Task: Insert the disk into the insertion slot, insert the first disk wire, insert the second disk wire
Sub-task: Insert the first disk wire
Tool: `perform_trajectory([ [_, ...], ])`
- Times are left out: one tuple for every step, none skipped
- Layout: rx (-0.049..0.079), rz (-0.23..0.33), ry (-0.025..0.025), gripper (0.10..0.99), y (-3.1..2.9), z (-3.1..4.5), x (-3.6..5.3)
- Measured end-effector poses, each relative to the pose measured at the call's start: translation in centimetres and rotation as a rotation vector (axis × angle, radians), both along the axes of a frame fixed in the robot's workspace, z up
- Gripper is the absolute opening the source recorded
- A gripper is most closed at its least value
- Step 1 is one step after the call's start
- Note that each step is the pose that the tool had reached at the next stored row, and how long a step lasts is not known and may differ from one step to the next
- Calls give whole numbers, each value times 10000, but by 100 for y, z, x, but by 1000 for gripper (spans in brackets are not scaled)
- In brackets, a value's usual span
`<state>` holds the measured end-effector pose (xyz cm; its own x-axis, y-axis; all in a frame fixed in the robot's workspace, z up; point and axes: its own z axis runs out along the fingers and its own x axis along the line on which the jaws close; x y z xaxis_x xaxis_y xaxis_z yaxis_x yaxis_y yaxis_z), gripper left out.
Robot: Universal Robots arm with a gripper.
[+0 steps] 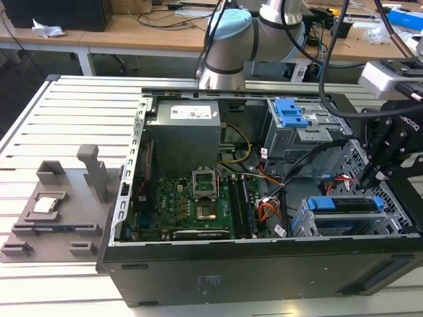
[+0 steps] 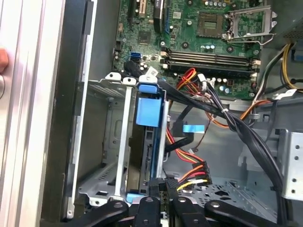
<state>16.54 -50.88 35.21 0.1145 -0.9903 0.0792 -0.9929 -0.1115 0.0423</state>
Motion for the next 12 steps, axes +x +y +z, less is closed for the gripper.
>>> perform_trajectory([
  [1,0,0,169,-20,-10,-6],
  [0,0,0,169,-46,-20,-14],
  [-1,0,0,169,-67,-26,-20],
  [1,-1,0,169,-88,-30,-28],
  [0,0,0,169,-111,-32,-43],
  [1,-1,0,169,-134,-34,-66],
  [3,-11,0,169,-136,-34,-77],
  [1,-45,-1,169,-136,-34,-78],
  [0,-144,-1,169,-137,-35,-79],
  [0,-309,-1,169,-137,-37,-80],
  [1,-460,0,169,-137,-39,-81],
  [2,-608,-1,169,-137,-41,-81],
])
